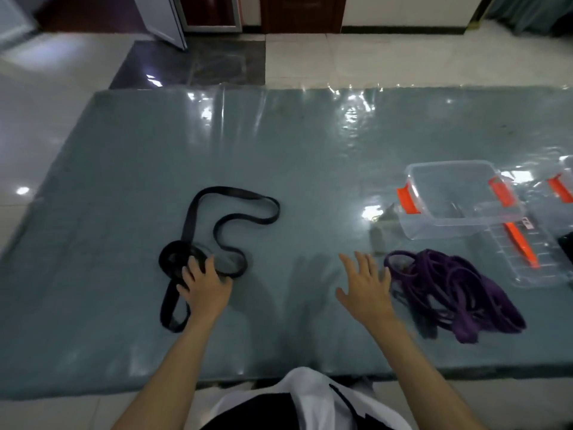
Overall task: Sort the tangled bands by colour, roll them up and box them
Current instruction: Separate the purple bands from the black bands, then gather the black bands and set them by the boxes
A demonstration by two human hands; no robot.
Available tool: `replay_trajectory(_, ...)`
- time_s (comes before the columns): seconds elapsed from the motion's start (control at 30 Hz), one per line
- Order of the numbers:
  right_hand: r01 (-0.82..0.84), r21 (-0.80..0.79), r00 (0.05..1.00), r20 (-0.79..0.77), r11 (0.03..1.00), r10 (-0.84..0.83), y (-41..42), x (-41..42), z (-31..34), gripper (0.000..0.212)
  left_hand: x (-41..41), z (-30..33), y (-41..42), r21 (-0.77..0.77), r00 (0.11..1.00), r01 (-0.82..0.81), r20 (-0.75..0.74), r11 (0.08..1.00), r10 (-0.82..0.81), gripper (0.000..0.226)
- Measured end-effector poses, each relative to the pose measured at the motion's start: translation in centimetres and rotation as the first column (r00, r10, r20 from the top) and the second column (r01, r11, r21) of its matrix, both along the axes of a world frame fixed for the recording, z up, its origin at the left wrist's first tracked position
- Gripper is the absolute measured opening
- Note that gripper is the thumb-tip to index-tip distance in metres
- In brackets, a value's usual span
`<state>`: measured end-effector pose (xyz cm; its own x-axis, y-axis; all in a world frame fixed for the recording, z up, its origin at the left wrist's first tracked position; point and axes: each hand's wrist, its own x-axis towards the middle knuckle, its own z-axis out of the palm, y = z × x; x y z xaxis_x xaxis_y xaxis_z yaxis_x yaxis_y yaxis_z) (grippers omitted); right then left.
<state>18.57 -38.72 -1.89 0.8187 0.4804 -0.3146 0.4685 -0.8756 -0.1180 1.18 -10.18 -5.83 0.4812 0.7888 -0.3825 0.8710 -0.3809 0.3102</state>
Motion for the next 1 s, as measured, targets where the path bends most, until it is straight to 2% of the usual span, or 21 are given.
replay_trajectory(0.17,-0.138,0.037,0.983,-0.114,0.99,0.141,4.6,-2.7,-0.4,0.082,-0.5,0.0,4.6,-0.16,0.986,-0.153,-0.087,0.975,0.141,0.096)
replay_trajectory(0.3,-0.259,0.027,0.953,-0.157,0.965,0.26,7.3,-3.2,-0.6,0.073,-0.2,-0.9,6.3,-0.247,0.977,-0.205,0.003,0.947,0.212,0.107)
replay_trajectory(0.4,-0.307,0.019,0.93,-0.205,0.951,0.304,9.2,-2.9,-1.2,0.069,0.5,-2.2,6.8,-0.215,0.969,-0.216,0.071,0.952,0.236,0.098)
replay_trajectory(0.6,-0.363,0.013,0.9,-0.253,0.932,0.354,12.7,-0.8,-2.7,0.064,2.7,-3.4,8.6,-0.137,0.906,-0.396,0.101,0.908,0.41,0.065)
replay_trajectory(0.7,-0.385,0.025,0.886,-0.269,0.923,0.377,14.9,0.6,-3.4,0.064,2.9,-3.6,9.3,-0.053,0.918,-0.378,0.105,0.924,0.382,0.059)
replay_trajectory(0.77,-0.386,0.041,0.882,-0.277,0.922,0.381,16.8,1.8,-3.9,0.065,1.9,-3.9,10.3,-0.041,0.912,-0.368,0.178,0.929,0.369,0.055)
replay_trajectory(0.9,-0.322,0.087,0.906,-0.259,0.943,0.333,22.1,5.0,-4.3,0.079,-0.9,-3.6,11.9,-0.108,0.845,-0.368,0.376,0.924,0.38,0.05)
replay_trajectory(1.0,-0.217,0.05,0.947,-0.23,0.975,0.223,26.3,7.4,-4.6,0.099,-1.6,-2.7,11.1,-0.125,0.822,-0.28,0.481,0.952,0.305,0.055)
